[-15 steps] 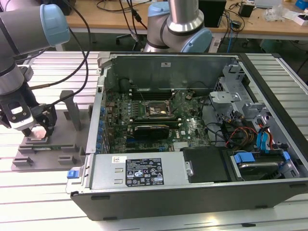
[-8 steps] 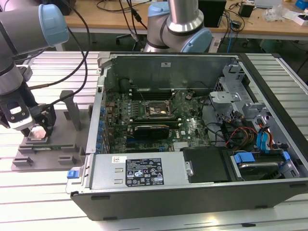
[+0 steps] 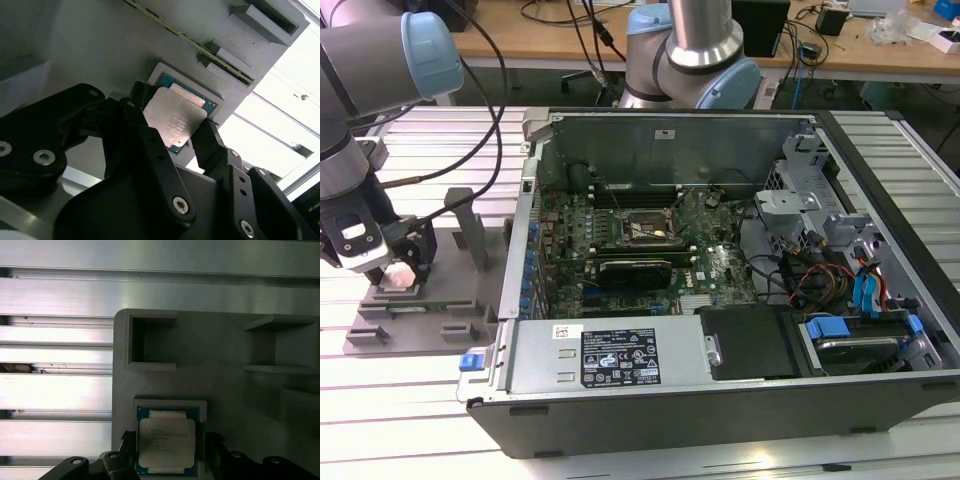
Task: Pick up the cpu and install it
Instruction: 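Pick up the cpu and move it towards the insertion slot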
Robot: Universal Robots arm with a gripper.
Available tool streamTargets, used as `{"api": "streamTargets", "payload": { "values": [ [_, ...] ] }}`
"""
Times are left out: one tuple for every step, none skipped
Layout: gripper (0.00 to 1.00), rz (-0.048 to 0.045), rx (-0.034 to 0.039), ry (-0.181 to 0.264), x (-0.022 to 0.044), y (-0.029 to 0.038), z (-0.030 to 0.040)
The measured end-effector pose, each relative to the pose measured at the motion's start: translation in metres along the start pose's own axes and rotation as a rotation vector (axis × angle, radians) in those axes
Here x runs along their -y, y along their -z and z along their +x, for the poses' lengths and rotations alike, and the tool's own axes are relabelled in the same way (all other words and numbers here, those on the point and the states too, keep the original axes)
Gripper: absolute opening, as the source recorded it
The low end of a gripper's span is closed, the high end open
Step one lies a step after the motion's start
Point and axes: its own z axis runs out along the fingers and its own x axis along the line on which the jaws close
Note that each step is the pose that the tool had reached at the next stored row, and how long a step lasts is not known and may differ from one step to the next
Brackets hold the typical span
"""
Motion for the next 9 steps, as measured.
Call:
{"api": "streamTargets", "payload": {
  "values": [
    [0.59, 0.0002, -0.0007, 0.0, 0.0, 0.0001, 0.0001],
    [0.55, 0.0002, -0.0004, 0.0, 0.0, 0.0001, 0.0001],
    [0.55, 0.0001, -0.0002, 0.0, 0.0, 0.0, 0.0001],
    [0.55, 0.0001, -0.0001, 0.0, 0.0, -0.0001, 0.0001],
    [0.55, 0.0, 0.0, 0.0, 0.0, -0.0001, 0.0],
    [0.55, 0.0001, -0.0001, 0.0, 0.0, -0.0001, 0.0],
    [0.55, 0.0001, -0.0001, 0.0, 0.0, -0.0002, 0.0],
    [0.55, 0.0, 0.0, 0.0, 0.0, -0.0002, 0.0],
    [0.55, 0.0001, -0.0001, 0.0, 0.0, -0.0002, 0.0]
  ]
}}
